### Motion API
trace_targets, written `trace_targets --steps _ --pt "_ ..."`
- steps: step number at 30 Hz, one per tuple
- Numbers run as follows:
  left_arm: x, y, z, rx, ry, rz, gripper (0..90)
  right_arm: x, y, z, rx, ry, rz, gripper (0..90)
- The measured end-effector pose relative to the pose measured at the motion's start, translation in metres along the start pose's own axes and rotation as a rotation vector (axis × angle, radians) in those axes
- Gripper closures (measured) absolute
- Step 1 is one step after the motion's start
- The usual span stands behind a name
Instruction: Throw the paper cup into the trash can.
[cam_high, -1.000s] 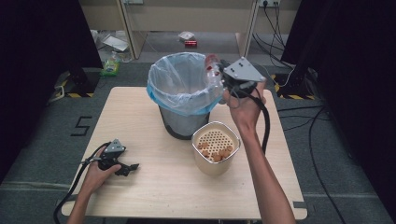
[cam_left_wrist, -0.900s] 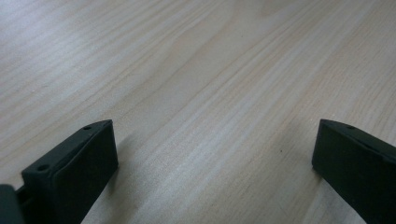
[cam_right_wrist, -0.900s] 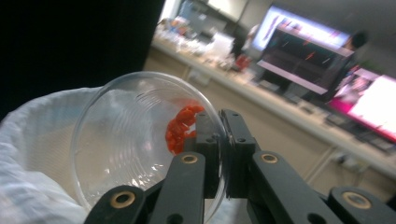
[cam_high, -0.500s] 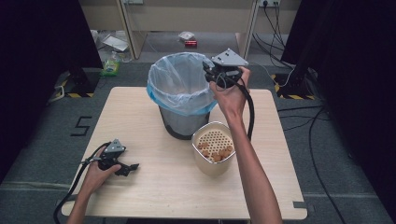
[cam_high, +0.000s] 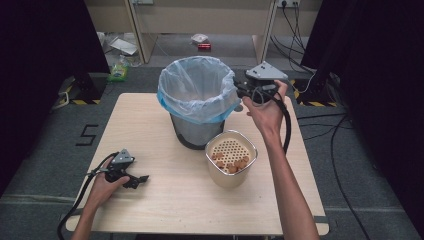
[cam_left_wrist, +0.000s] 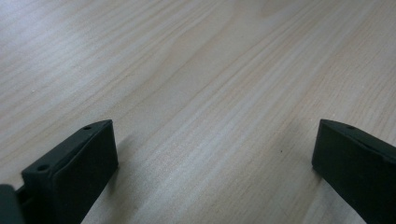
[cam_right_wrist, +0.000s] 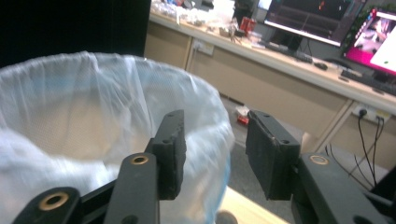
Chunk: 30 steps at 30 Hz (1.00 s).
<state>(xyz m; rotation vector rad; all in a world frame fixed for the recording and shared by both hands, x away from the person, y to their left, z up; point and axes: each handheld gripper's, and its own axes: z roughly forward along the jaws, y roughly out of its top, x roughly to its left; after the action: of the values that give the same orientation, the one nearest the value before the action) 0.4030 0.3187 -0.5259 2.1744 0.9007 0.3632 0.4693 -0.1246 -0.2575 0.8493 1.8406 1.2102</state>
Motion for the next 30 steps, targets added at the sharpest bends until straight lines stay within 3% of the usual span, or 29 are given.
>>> trace_targets --steps 5,12,17,30 --pt "0.000 0.001 0.001 0.002 0.003 -0.001 0.0 -0.013 -0.021 -0.013 0.009 0.001 0.048 51.7" --pt "0.001 0.002 0.002 0.001 0.004 -0.003 0.0 -0.030 -0.057 -0.037 0.059 -0.013 0.049 47.5" --pt "0.001 0.002 0.002 0.001 0.004 -0.003 0.0 -0.039 -0.090 -0.049 0.124 -0.032 0.062 45.4" --pt "0.000 0.002 0.002 0.000 0.005 -0.006 0.0 -0.036 -0.173 -0.059 0.259 -0.003 0.131 42.5"
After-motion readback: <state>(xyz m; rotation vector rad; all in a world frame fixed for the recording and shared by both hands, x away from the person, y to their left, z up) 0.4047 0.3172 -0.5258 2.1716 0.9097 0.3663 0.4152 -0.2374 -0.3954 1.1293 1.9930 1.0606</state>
